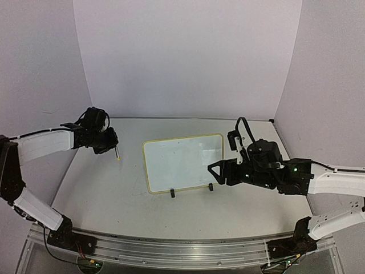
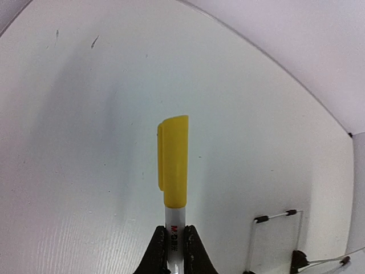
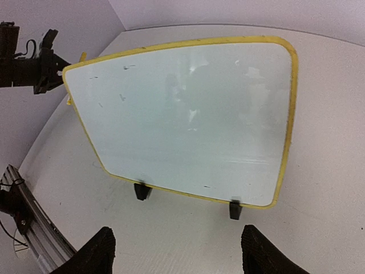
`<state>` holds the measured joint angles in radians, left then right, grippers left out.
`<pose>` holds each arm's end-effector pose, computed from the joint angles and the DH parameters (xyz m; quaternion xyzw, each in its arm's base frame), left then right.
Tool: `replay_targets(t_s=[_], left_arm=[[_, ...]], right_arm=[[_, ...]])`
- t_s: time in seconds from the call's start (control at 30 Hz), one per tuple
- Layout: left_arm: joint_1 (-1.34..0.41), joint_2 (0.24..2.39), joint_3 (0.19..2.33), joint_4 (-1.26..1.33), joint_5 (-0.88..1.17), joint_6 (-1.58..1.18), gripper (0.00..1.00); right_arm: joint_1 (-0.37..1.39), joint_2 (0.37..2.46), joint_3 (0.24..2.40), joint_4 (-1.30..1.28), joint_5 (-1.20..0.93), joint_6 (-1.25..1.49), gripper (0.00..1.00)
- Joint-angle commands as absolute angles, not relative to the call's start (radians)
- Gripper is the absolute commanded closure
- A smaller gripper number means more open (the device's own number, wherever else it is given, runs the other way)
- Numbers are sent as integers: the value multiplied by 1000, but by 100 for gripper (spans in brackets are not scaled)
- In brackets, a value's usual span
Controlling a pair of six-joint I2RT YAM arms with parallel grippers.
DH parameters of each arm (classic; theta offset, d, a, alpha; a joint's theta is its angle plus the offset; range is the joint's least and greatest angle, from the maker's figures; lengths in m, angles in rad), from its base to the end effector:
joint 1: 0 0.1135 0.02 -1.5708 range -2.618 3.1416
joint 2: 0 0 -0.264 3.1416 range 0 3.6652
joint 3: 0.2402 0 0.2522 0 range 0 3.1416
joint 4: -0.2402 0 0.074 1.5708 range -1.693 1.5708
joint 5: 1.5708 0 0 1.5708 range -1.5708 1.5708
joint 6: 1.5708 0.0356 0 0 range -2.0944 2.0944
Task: Write a sentence on the whiteboard
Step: Pick up the whiteboard marker from the corner of the board, then pass from the left arm to the right
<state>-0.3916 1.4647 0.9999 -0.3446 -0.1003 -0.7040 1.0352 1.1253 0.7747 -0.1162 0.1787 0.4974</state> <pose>0.2910 -0.1163 0.2406 -0.1626 0.9131 -0.1535 0.3410 0.1352 0.2154 0.2749 -0.1802 0.8300 0.3075 0.4290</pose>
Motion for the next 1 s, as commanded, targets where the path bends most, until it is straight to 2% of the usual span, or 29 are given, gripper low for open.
replay_targets(t_s=[0.0, 0.23, 0.57, 0.8, 0.97], left_arm=[[-421, 1248, 927, -275, -53, -793, 100], [-612, 1092, 899, -281, -139, -882, 100], [-886, 1081, 872, -167, -242, -966, 100], [-964, 1117, 884, -113, -253, -980, 100], [-1002, 1127, 890, -101, -252, -993, 100]], right_arm=[[1106, 1203, 883, -32, 190, 477, 29], [1202, 1403, 1093, 23, 163, 474, 29], [1233, 1606, 1285, 60, 44, 547, 27], [1233, 1694, 1340, 58, 8, 575, 29], [1233, 1756, 1385, 51, 23, 608, 35]])
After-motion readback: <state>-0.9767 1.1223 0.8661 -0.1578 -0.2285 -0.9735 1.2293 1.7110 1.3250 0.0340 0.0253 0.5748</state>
